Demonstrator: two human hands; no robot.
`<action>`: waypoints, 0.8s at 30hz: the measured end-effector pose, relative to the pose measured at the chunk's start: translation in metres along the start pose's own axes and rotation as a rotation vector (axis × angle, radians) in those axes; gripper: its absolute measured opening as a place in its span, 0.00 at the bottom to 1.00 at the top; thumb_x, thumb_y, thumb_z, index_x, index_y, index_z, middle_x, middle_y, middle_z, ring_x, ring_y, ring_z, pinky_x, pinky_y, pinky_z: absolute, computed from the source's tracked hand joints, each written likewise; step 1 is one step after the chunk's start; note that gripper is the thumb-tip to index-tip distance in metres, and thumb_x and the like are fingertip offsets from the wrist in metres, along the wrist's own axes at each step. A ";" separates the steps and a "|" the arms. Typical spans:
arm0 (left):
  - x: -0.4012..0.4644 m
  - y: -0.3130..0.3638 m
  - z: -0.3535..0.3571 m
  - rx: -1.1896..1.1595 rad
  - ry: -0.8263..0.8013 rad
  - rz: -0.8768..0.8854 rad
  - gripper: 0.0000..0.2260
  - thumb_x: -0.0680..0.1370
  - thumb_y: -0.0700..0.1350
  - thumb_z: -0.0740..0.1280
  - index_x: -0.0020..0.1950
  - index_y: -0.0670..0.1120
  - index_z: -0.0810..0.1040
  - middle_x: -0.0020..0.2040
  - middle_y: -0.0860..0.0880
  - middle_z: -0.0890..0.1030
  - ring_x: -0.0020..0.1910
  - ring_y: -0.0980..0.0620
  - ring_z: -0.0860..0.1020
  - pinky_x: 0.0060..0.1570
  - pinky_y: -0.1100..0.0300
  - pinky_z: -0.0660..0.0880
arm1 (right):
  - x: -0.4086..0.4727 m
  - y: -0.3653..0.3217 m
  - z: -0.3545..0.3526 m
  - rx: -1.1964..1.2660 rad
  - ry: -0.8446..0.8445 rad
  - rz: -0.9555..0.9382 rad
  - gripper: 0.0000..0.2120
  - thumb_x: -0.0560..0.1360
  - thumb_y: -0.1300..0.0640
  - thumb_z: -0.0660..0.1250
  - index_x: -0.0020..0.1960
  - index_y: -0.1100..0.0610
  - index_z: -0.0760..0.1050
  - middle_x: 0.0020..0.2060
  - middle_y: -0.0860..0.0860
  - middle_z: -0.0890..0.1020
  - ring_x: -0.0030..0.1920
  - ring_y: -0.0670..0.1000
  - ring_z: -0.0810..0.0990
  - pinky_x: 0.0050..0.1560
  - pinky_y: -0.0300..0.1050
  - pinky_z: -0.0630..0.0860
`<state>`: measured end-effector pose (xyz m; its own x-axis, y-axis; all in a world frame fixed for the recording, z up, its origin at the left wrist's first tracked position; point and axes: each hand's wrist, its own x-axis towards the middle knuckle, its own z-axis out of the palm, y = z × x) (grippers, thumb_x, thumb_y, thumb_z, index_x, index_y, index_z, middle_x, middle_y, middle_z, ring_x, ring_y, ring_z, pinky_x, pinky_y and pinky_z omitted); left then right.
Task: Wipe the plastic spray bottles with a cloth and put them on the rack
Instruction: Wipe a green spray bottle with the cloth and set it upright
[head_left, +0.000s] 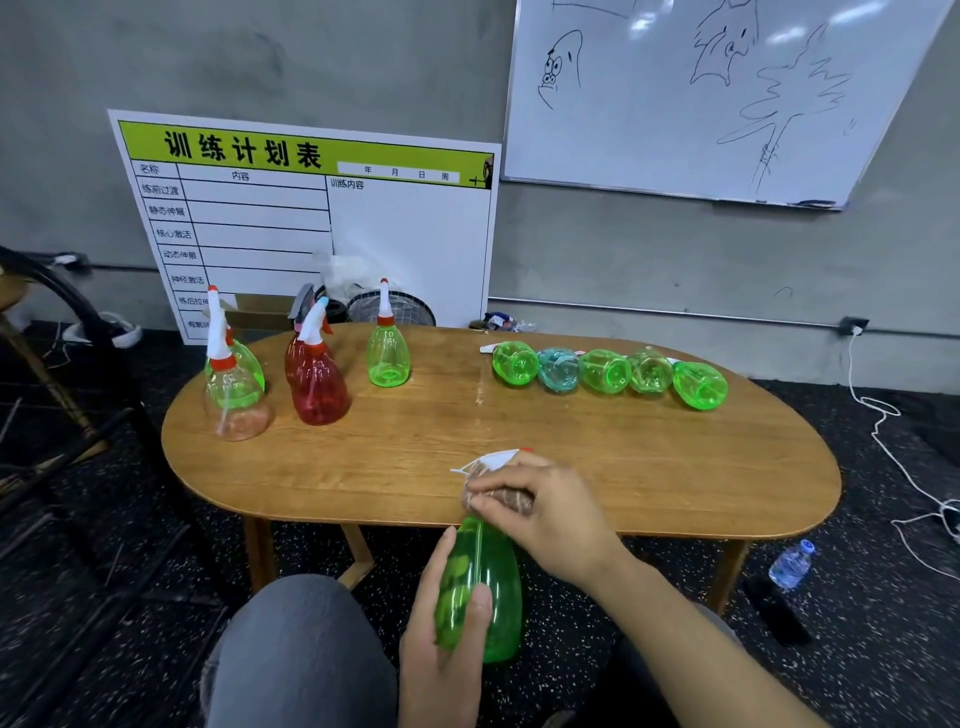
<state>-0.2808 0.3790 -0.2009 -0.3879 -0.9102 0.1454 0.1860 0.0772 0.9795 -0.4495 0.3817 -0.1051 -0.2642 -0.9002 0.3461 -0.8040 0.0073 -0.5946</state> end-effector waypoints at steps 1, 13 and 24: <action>0.000 0.000 0.000 -0.005 0.007 -0.002 0.29 0.71 0.66 0.70 0.72 0.74 0.73 0.65 0.66 0.82 0.60 0.61 0.83 0.58 0.52 0.81 | -0.001 -0.002 0.000 0.008 -0.033 -0.019 0.17 0.74 0.37 0.68 0.58 0.41 0.85 0.49 0.37 0.81 0.48 0.40 0.81 0.51 0.44 0.82; 0.000 0.001 0.000 -0.020 0.021 0.007 0.29 0.70 0.65 0.71 0.72 0.72 0.74 0.66 0.67 0.81 0.62 0.62 0.82 0.56 0.62 0.81 | -0.002 0.001 0.003 -0.009 0.008 -0.036 0.17 0.75 0.36 0.69 0.58 0.41 0.85 0.48 0.38 0.82 0.48 0.41 0.81 0.50 0.46 0.82; 0.001 0.003 0.001 -0.055 0.040 -0.006 0.28 0.70 0.62 0.72 0.71 0.71 0.75 0.64 0.63 0.83 0.59 0.60 0.84 0.52 0.62 0.82 | -0.008 0.012 -0.011 -0.271 0.215 0.060 0.14 0.77 0.38 0.68 0.61 0.38 0.83 0.47 0.35 0.78 0.40 0.38 0.79 0.43 0.39 0.82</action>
<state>-0.2818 0.3789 -0.1981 -0.3531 -0.9261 0.1329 0.2336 0.0503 0.9710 -0.4630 0.3933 -0.1072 -0.3985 -0.7825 0.4784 -0.8881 0.1990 -0.4143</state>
